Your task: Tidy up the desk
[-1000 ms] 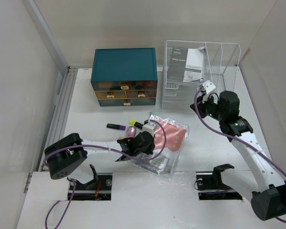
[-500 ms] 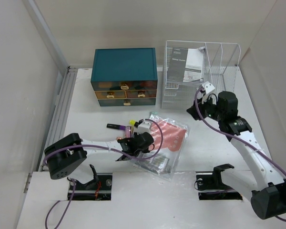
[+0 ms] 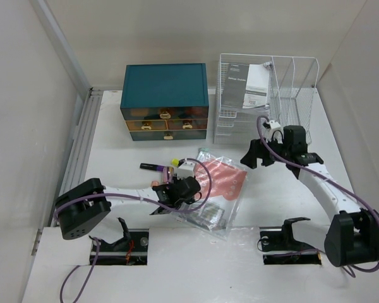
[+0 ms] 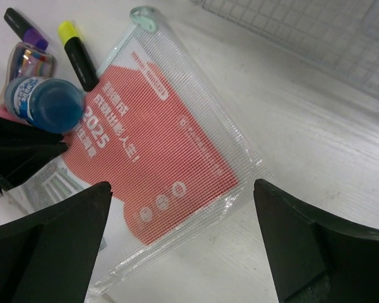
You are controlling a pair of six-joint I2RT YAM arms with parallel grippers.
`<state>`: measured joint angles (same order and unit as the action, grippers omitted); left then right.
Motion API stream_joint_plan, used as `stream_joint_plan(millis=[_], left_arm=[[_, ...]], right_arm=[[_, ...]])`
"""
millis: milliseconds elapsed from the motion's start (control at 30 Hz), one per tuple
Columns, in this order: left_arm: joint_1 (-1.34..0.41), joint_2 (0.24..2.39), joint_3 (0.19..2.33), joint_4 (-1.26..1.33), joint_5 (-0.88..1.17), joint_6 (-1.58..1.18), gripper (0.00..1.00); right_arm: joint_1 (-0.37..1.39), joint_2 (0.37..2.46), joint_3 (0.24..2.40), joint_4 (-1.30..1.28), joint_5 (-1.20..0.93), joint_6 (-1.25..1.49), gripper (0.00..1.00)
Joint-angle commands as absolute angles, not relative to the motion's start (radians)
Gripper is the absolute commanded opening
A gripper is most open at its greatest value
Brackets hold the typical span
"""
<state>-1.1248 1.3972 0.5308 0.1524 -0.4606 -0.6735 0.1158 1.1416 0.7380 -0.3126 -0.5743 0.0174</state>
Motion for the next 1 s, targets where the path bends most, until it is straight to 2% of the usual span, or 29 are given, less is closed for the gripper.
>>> stream_joint_plan(millis=[0, 333, 600, 967], left_arm=[[-1.127, 1.367, 0.512, 0.169, -0.479, -0.689, 0.21], [-1.127, 1.376, 0.482, 0.178, -0.479, -0.716, 0.21], [-1.127, 1.425, 0.491, 0.189, -0.447, -0.736, 0.21], [-1.127, 1.493, 0.531, 0.209, -0.428, -0.746, 0.21]], right_arm=[[0.110, 1.127, 0.724, -0.288, -0.626, 0.055, 0.99], [0.138, 1.238, 0.782, -0.459, -0.509, 0.083, 0.93], [0.138, 1.296, 0.782, -0.471, -0.437, 0.135, 0.91], [0.138, 1.334, 0.723, -0.364, -0.416, 0.172, 0.91]])
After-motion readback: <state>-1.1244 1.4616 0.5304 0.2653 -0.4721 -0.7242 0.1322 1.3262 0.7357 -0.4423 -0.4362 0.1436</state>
